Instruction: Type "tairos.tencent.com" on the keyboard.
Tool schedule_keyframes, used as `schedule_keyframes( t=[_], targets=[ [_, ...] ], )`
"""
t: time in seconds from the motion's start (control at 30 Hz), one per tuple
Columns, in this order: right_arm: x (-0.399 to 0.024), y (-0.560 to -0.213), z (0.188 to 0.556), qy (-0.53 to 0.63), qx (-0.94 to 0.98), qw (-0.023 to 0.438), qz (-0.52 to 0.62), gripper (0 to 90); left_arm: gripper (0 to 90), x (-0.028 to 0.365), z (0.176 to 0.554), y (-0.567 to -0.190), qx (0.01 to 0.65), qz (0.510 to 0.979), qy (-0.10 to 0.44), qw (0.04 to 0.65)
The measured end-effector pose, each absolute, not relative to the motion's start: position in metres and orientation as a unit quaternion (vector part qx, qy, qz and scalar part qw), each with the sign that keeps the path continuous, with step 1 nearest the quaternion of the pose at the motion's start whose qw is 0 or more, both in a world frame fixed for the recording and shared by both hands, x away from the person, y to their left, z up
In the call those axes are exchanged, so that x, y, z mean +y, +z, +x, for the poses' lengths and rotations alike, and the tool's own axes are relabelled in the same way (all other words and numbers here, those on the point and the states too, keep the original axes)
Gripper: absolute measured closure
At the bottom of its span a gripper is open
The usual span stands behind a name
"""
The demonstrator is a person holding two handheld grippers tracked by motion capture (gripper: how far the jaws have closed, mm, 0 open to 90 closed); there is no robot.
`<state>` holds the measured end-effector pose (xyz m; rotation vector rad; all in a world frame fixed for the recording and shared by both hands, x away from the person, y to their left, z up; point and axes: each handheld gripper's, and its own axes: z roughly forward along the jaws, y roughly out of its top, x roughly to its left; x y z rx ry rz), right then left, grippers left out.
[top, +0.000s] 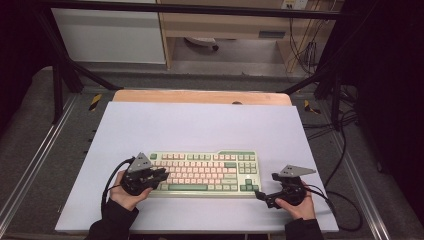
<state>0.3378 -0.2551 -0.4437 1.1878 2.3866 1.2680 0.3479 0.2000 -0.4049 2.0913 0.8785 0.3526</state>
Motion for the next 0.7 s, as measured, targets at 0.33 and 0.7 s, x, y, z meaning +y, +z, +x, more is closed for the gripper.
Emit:
schedule_keyframes(
  t=[0.33,0.7],
  targets=[
    [-0.255,-0.444,0.338,0.427,0.805,0.095,0.4,0.6,86.1,0.18,0.356,-0.403,0.34,0.838,0.138,0.404],
    [-0.255,-0.444,0.338,0.426,0.806,0.095,0.399,0.5,89.7,0.156,0.367,-0.404,0.33,0.846,0.135,0.396]
  ],
)
